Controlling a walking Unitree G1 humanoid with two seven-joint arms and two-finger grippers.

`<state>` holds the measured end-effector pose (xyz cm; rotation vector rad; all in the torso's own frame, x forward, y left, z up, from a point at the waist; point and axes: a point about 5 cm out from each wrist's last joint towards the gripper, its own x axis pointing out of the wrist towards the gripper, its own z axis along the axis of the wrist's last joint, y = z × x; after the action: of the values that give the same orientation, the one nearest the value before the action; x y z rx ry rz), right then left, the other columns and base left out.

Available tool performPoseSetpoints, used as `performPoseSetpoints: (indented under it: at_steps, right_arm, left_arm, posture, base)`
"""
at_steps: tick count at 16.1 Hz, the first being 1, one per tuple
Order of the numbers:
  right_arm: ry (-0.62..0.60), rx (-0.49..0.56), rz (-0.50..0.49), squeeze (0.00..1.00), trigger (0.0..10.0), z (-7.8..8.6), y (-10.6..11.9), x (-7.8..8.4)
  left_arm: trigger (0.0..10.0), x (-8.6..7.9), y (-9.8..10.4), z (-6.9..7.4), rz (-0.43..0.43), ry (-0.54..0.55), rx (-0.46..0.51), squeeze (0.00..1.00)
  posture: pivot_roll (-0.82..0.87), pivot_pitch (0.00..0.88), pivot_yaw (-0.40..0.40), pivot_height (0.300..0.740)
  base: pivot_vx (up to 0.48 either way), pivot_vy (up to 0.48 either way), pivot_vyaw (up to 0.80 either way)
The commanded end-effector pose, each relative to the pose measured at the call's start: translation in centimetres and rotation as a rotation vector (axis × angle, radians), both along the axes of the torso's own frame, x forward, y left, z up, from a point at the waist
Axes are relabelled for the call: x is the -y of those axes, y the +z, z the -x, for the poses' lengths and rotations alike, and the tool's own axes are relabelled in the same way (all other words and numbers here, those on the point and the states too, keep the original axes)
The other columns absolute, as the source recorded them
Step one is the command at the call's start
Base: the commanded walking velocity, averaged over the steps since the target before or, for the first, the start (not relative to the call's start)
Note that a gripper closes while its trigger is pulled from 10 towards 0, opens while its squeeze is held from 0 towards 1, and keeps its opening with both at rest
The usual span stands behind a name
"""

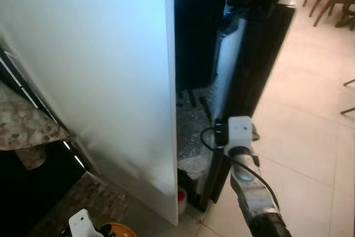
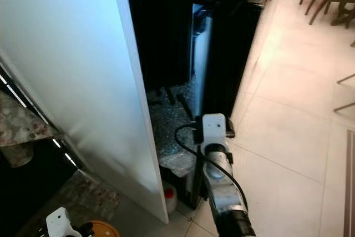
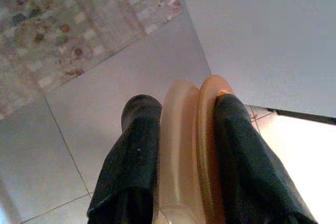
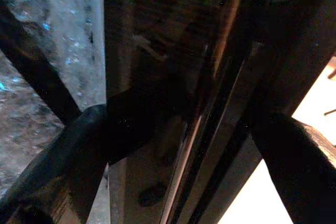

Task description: Restocking fridge

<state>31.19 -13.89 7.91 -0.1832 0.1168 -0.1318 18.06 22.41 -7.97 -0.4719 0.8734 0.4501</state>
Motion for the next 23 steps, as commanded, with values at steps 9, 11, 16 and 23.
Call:
performPoseSetpoints:
  at_steps: [9, 11, 16, 23]
  right_arm:
    - [-0.429, -0.212, 0.048, 0.00, 10.0, 6.4, -5.0, 13.0]
    - [-0.453, -0.278, 0.022, 0.00, 10.0, 8.1, -7.1, 13.7]
    - [-0.431, -0.616, -0.034, 0.00, 10.0, 14.4, -13.9, 12.9]
    - [-0.138, -0.940, -0.189, 0.00, 10.0, 18.9, -18.1, 7.8]
  left_arm:
    - [10.0, 0.3, -0.3, 0.4, -0.005, -0.021, -0.027, 0.00]
    - [10.0, 0.3, -0.3, 0.4, -0.008, -0.022, -0.028, 0.00]
    - [10.0, 0.1, -0.4, 0.8, -0.013, -0.021, -0.035, 0.00]
    - [10.0, -0.1, -0.3, 0.7, -0.024, -0.022, -0.038, 0.00]
  posture:
    - [-0.05, 0.000, 0.033, 0.740]
    - [-0.06, 0.000, 0.034, 0.740]
    - [-0.05, 0.000, 0.035, 0.740]
    - [-0.06, 0.000, 0.044, 0.740]
  base:
    - [0.000, 0.000, 0.00]
    - [0.000, 0.000, 0.00]
    - [0.000, 0.000, 0.00]
    - [0.000, 0.000, 0.00]
